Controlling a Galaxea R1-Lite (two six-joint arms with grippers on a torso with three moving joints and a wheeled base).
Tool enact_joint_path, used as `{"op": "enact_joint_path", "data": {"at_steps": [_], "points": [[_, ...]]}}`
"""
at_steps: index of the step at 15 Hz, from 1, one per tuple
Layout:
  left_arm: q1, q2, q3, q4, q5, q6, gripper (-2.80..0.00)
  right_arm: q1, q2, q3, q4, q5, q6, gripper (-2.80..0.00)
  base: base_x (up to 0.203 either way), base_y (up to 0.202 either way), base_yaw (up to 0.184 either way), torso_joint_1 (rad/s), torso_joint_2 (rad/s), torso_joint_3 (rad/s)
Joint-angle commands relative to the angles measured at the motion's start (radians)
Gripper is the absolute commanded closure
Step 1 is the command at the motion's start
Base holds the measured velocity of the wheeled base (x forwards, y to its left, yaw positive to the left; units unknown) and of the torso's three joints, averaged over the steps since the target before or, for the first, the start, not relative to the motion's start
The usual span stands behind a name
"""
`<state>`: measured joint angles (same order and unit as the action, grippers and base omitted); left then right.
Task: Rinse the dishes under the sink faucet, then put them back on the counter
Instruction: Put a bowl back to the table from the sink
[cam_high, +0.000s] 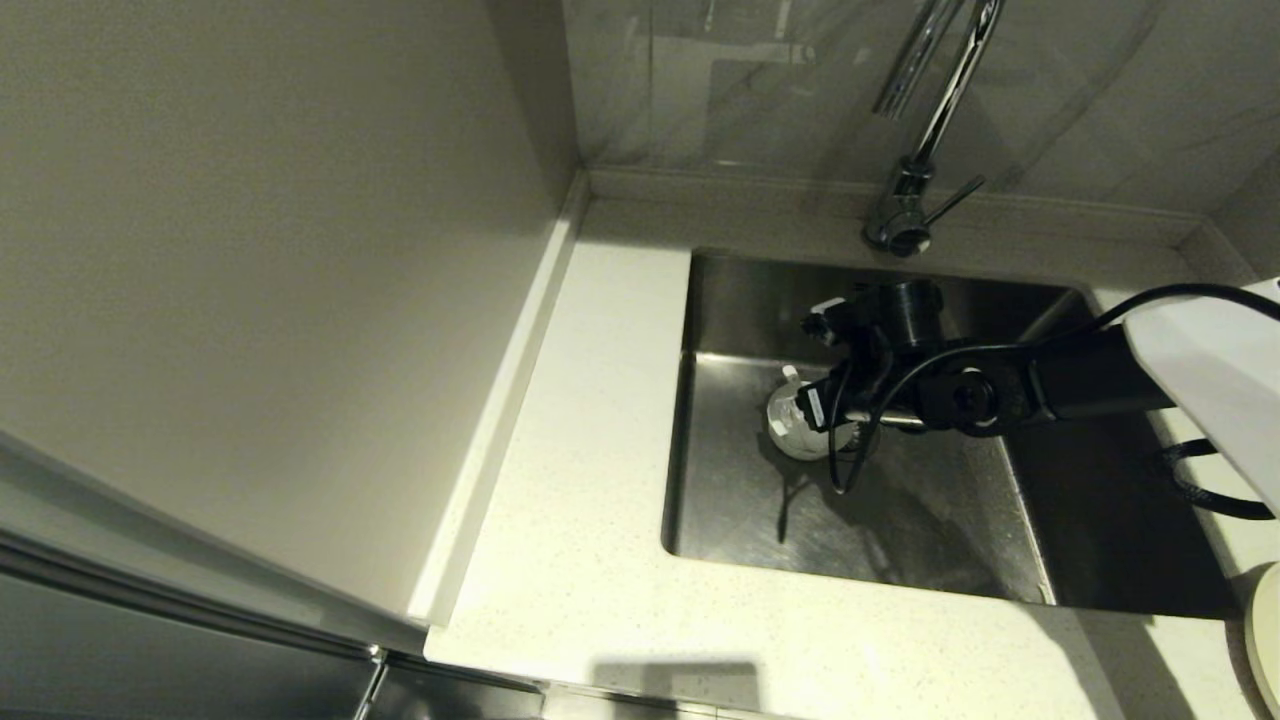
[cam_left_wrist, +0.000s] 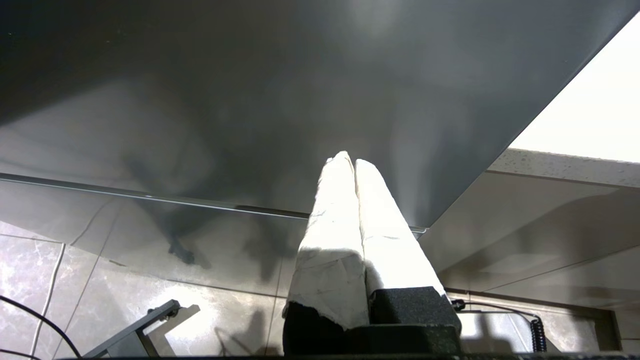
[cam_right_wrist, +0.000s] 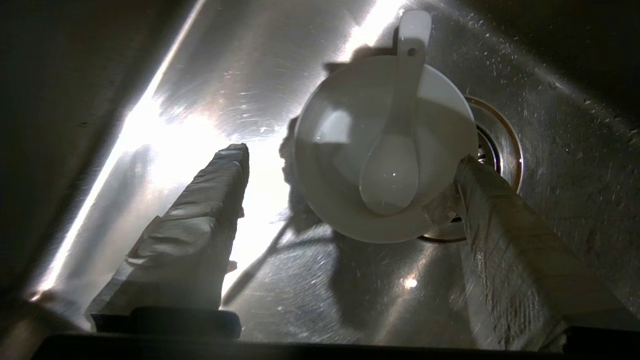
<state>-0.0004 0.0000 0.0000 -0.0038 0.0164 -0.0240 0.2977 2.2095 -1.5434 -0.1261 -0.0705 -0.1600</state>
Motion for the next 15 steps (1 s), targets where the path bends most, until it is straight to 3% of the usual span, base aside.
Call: {"op": "enact_joint_path", "data": {"at_steps": [1, 6, 15], "points": [[0.000, -0.003, 0.000, -0.001, 0.000, -0.001, 0.00, 0.001, 0.051, -0.002, -0.024, -0.026, -0.005, -2.80, 0.000, 0.000, 0.000, 0.000, 0.00, 0.000], [0.000, -0.003, 0.000, -0.001, 0.000, -0.001, 0.00, 0.000, 0.126, -0.027, -0.144, -0.098, -0.044, -2.80, 0.000, 0.000, 0.000, 0.000, 0.00, 0.000], [0.000, -0.003, 0.000, -0.001, 0.000, -0.001, 0.00, 0.001, 0.224, -0.120, -0.159, -0.157, -0.078, -2.80, 0.000, 0.000, 0.000, 0.000, 0.00, 0.000]]}}
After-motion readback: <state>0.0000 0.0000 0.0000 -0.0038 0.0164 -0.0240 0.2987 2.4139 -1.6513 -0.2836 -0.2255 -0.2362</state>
